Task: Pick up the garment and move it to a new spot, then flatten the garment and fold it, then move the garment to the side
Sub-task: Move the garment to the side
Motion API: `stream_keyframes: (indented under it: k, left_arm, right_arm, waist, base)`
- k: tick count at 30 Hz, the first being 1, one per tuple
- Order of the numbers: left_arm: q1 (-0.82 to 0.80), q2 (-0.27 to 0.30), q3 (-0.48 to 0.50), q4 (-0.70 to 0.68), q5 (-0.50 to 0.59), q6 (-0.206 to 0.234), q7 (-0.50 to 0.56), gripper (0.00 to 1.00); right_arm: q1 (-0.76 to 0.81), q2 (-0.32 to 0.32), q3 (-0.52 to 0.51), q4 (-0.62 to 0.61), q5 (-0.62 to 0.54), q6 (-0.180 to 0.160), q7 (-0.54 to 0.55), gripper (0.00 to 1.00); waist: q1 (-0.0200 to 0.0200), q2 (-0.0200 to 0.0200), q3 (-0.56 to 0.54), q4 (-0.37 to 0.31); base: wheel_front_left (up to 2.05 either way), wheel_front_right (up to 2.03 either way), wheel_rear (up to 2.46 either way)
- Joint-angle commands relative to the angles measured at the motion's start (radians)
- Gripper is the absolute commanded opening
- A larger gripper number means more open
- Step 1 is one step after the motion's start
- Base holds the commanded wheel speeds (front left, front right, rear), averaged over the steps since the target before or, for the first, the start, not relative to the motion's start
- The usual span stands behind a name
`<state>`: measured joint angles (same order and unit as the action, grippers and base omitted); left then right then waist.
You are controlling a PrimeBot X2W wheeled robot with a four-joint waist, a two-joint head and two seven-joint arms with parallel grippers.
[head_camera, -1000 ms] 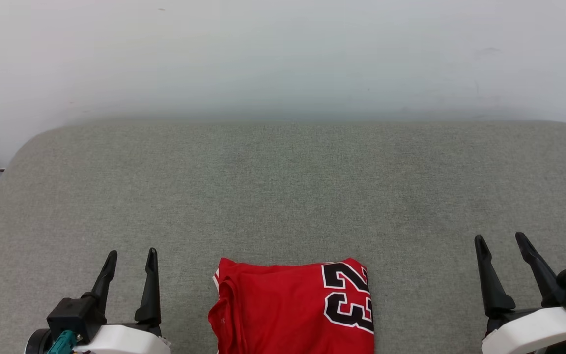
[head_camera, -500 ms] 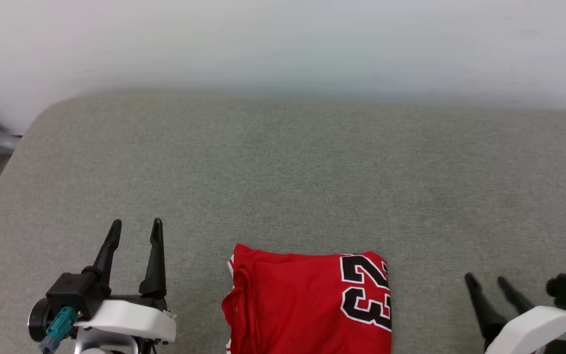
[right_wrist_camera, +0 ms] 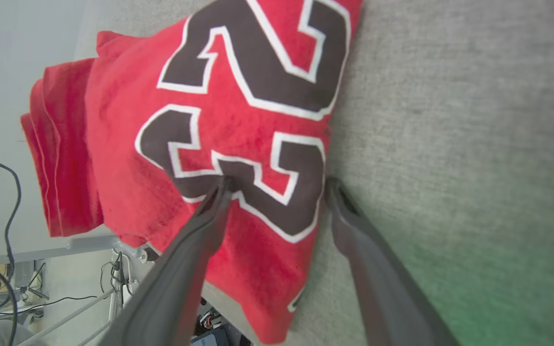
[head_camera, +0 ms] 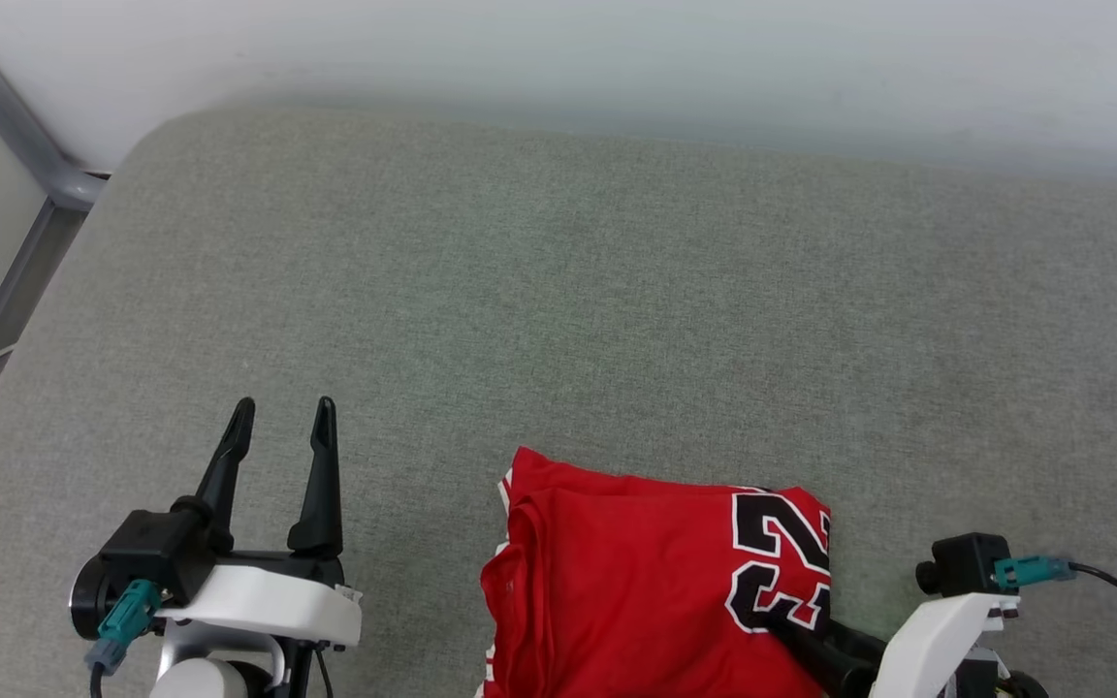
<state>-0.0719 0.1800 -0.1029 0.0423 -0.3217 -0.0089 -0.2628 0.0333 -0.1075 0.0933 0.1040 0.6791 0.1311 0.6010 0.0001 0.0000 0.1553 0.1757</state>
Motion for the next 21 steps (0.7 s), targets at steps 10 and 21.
stream_keyframes:
  k: [10, 21]
  left_arm:
    - [-0.026, -0.024, 0.025, 0.024, 0.026, -0.029, -0.002, 1.0]
    - [0.026, -0.035, 0.045, 0.005, 0.055, -0.034, -0.002, 1.0]
  right_arm:
    - [-0.067, -0.001, 0.072, 0.159, 0.019, -0.001, 0.025, 0.0]
    - [-0.108, -0.091, 0.129, 0.021, -0.014, -0.001, -0.003, 0.0]
  waist:
    - [-0.0001, 0.0, 0.013, 0.019]
    - [-0.0001, 0.0, -0.055, -0.06]
  base:
    - [0.0, 0.0, 0.0]
    - [0.0, 0.0, 0.0]
